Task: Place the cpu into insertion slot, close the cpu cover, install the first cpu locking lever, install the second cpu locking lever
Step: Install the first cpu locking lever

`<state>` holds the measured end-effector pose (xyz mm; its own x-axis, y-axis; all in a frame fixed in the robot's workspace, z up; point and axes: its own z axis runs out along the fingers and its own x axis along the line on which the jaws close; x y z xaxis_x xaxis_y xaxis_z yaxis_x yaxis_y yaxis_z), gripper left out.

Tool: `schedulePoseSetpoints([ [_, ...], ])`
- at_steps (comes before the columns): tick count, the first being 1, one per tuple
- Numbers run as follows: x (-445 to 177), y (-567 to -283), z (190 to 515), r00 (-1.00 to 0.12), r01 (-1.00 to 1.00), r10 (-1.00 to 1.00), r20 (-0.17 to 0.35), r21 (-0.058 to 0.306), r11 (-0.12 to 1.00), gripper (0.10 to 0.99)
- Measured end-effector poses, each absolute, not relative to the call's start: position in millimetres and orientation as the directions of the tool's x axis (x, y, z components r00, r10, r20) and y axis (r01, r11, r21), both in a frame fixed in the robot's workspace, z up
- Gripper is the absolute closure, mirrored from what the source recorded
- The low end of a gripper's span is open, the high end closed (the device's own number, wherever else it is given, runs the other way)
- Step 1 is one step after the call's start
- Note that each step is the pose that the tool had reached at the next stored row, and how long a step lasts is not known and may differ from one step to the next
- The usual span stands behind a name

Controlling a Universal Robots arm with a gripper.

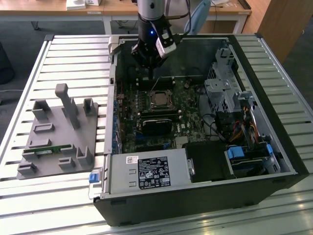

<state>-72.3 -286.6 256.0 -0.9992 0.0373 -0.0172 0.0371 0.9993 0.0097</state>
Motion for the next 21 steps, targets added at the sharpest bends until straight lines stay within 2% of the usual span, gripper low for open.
schedulePoseSetpoints([
  [21,-57,-287,256,-0.999,0.037,0.037,-0.017,0.011,0.999,0.980],
])
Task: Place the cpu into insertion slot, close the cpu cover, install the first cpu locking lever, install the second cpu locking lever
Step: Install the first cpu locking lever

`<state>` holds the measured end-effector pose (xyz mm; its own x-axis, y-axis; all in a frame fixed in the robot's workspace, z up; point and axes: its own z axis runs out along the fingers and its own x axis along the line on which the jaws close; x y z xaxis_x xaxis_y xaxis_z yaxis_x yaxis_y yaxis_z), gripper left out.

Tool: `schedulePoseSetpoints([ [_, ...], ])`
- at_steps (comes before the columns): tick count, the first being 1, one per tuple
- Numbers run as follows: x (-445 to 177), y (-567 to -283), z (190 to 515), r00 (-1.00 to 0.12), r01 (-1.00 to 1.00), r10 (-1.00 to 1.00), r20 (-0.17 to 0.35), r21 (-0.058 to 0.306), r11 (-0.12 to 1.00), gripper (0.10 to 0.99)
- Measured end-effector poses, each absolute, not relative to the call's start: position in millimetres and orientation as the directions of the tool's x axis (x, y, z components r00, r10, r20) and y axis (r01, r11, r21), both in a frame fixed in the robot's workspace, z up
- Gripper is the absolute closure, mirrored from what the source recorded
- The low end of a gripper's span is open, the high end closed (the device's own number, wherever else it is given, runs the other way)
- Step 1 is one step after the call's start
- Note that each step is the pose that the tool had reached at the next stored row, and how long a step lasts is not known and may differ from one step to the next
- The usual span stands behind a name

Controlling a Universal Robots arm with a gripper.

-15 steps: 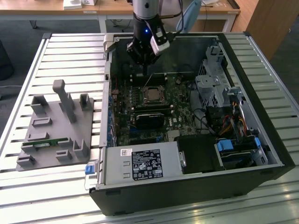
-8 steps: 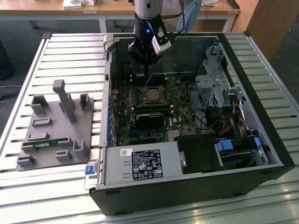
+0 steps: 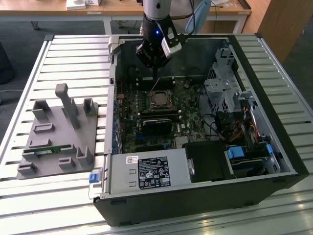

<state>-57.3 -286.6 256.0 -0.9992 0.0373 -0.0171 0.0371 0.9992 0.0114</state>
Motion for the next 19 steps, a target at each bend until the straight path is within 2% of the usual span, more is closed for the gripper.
schedulePoseSetpoints([
  [4,-57,-287,256,-0.999,0.037,0.037,-0.017,0.015,0.999,0.980],
  [8,-57,-286,254,-0.999,0.037,0.038,-0.017,0.054,0.998,0.980],
  [19,-52,-283,240,-0.999,0.032,0.032,-0.018,0.049,0.998,0.980],
])
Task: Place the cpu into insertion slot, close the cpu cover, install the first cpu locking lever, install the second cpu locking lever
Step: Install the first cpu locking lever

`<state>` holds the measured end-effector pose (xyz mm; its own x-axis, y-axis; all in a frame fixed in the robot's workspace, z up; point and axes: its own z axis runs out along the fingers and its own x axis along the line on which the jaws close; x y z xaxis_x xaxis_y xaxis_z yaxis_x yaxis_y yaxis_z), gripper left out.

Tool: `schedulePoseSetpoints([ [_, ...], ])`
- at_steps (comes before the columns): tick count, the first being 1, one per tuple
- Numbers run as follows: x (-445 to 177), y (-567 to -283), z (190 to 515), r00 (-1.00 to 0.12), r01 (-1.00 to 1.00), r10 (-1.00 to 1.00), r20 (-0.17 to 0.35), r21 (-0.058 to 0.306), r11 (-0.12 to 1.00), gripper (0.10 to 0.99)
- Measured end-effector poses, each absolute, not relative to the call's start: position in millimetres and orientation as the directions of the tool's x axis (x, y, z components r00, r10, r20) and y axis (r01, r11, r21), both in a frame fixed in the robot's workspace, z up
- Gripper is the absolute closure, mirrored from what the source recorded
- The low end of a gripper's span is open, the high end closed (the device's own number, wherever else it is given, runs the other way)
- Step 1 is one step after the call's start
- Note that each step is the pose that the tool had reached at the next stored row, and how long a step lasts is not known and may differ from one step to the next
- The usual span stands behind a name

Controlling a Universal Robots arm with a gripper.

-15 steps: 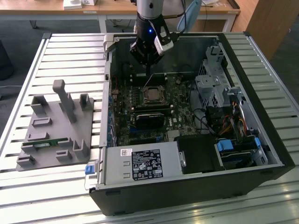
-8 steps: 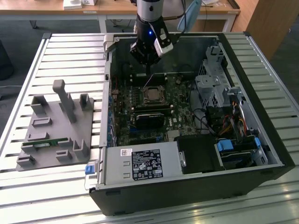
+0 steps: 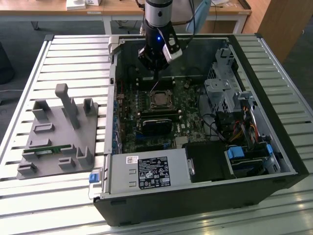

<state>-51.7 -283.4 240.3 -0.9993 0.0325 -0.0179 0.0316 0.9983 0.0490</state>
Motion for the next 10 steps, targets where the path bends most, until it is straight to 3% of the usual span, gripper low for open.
schedulePoseSetpoints([
  [10,-41,-280,234,-1.000,0.020,0.021,-0.018,0.048,0.999,0.980],
])
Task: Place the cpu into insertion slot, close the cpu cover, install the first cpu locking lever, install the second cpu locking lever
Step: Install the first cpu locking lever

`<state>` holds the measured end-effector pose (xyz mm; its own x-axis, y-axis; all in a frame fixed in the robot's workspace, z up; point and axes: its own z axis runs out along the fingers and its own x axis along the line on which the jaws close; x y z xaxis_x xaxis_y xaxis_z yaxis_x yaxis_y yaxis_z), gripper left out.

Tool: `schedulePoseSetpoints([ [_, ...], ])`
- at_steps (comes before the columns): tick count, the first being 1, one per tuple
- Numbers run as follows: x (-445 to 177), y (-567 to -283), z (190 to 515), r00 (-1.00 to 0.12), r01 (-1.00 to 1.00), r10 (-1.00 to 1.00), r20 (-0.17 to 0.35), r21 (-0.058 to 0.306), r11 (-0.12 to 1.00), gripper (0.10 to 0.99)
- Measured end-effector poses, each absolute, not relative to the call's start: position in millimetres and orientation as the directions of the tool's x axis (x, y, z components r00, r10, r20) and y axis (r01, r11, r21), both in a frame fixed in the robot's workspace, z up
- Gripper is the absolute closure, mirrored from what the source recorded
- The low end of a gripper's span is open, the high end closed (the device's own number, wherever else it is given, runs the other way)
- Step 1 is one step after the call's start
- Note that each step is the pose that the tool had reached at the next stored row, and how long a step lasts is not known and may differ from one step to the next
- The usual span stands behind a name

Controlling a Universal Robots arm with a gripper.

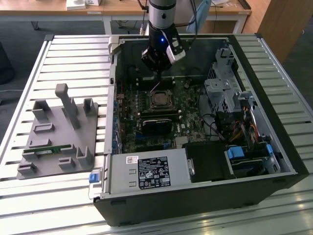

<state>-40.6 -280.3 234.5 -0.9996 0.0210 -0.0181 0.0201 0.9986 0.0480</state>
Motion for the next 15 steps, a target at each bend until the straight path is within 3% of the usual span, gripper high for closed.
schedulePoseSetpoints([
  [15,-29,-280,225,-1.000,0.020,0.021,-0.018,0.047,0.999,0.980],
])
